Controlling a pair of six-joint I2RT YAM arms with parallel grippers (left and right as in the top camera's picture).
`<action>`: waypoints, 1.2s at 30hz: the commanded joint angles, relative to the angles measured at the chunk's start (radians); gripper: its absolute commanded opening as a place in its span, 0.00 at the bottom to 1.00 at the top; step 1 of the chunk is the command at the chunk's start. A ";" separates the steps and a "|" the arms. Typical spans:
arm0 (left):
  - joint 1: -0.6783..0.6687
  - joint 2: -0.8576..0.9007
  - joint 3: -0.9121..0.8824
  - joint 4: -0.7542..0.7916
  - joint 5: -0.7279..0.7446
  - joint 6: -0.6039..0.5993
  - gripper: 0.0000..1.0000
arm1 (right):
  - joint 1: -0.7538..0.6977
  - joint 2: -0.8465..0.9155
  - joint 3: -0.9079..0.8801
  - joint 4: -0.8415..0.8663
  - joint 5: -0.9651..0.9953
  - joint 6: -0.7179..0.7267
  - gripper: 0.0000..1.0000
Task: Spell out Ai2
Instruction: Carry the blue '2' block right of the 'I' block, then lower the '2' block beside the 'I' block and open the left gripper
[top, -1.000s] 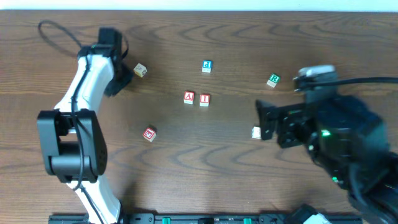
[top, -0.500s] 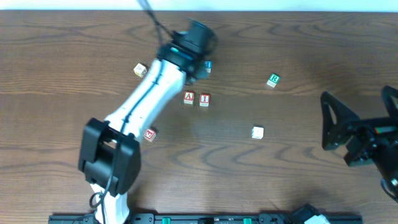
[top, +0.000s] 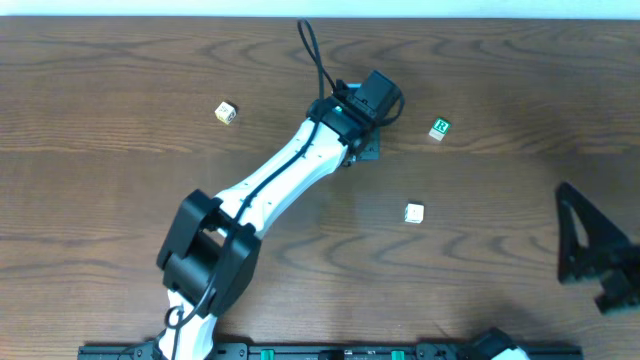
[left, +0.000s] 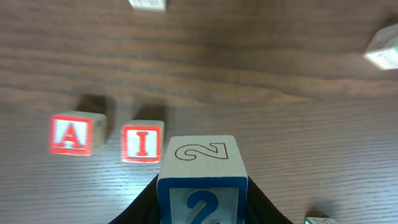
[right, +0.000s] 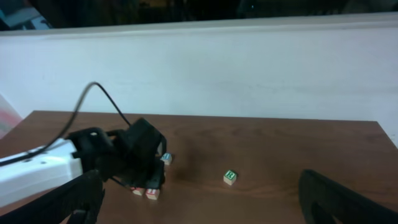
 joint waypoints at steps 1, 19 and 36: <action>-0.011 0.040 0.011 0.000 0.022 -0.022 0.05 | -0.009 -0.005 0.009 -0.015 0.013 -0.018 0.99; -0.018 0.148 0.011 0.036 0.033 0.050 0.05 | -0.009 -0.005 0.009 -0.050 0.070 -0.028 0.99; -0.018 0.194 0.011 0.054 0.052 0.050 0.05 | -0.009 -0.005 0.009 -0.057 0.094 -0.029 0.99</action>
